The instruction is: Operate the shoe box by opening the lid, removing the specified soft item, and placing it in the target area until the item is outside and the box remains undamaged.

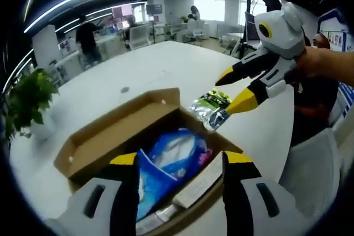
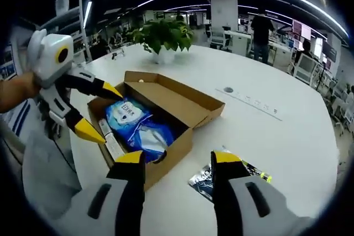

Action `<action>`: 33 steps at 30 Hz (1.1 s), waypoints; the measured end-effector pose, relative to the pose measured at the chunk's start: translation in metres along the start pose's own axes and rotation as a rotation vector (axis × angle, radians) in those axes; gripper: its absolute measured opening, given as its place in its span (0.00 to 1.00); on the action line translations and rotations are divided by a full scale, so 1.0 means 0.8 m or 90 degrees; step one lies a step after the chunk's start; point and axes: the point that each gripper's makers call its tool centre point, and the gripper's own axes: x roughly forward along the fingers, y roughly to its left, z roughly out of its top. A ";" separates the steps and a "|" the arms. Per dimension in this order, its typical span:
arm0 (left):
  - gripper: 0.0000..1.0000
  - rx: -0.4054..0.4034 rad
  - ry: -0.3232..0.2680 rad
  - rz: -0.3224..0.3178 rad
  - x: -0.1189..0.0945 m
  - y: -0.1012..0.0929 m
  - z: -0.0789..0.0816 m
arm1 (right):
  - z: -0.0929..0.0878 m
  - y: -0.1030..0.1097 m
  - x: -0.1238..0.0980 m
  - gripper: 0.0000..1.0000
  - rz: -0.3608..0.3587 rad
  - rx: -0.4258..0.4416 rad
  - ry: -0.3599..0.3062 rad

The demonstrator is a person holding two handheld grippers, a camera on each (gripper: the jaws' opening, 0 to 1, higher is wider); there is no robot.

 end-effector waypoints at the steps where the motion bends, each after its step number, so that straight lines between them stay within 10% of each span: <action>1: 0.62 -0.003 -0.001 0.002 -0.002 0.002 -0.001 | 0.001 0.001 0.001 0.45 0.002 0.000 -0.002; 33: 0.62 -0.074 -0.019 0.088 -0.069 0.085 -0.049 | 0.016 0.082 0.088 0.42 0.116 -0.023 0.006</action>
